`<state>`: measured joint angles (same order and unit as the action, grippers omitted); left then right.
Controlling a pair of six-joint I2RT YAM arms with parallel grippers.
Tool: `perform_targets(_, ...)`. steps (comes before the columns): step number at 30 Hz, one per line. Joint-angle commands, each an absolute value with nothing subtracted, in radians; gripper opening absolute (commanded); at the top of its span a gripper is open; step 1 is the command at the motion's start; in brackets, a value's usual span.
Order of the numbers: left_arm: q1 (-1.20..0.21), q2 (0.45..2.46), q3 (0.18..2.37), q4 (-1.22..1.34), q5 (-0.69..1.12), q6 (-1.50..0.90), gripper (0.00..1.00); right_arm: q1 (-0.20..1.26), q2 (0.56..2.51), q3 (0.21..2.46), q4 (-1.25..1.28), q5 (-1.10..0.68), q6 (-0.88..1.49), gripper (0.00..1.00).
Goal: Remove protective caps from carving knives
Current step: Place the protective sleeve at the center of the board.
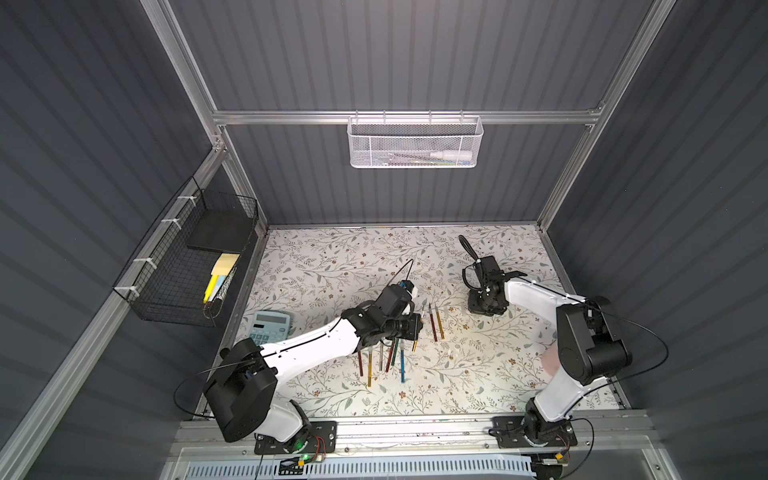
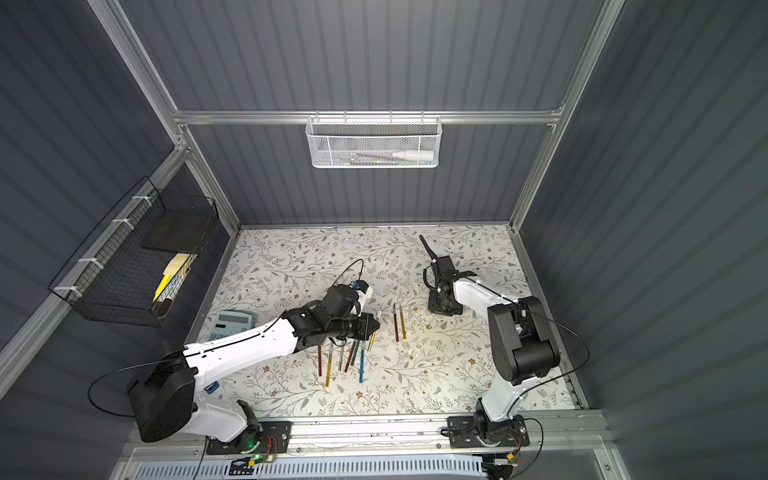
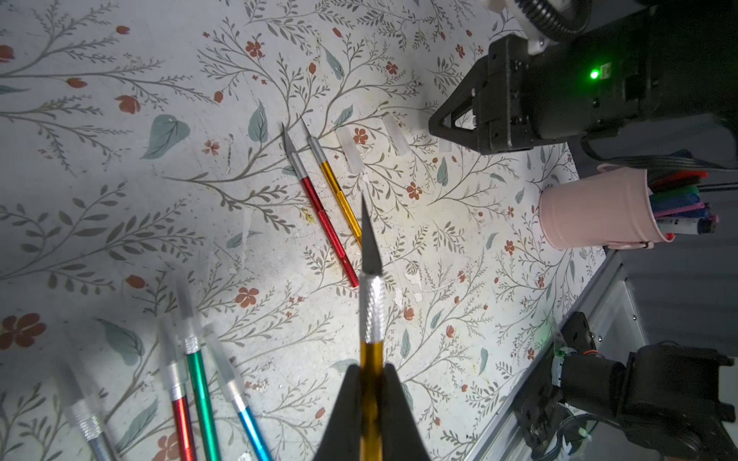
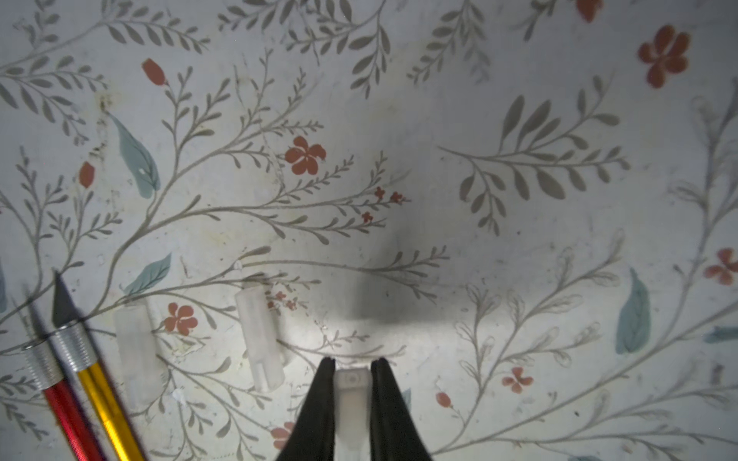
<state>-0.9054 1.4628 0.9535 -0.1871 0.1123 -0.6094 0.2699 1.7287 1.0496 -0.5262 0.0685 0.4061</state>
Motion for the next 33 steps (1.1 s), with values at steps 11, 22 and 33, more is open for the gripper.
perform_targets(11, -0.908, 1.434, 0.94, -0.207, 0.097, -0.598, 0.05, 0.265, 1.816, 1.104, -0.5, 0.066, 0.384, 0.15)
perform_targets(22, -0.908, 1.437, 0.936, -0.212, 0.092, -0.601, 0.05, 0.289, 1.719, 1.104, -0.51, 0.047, 0.364, 0.15)
perform_targets(33, -0.908, 1.435, 0.944, -0.218, 0.089, -0.598, 0.05, 0.386, 1.711, 1.106, -0.491, 0.005, 0.414, 0.15)
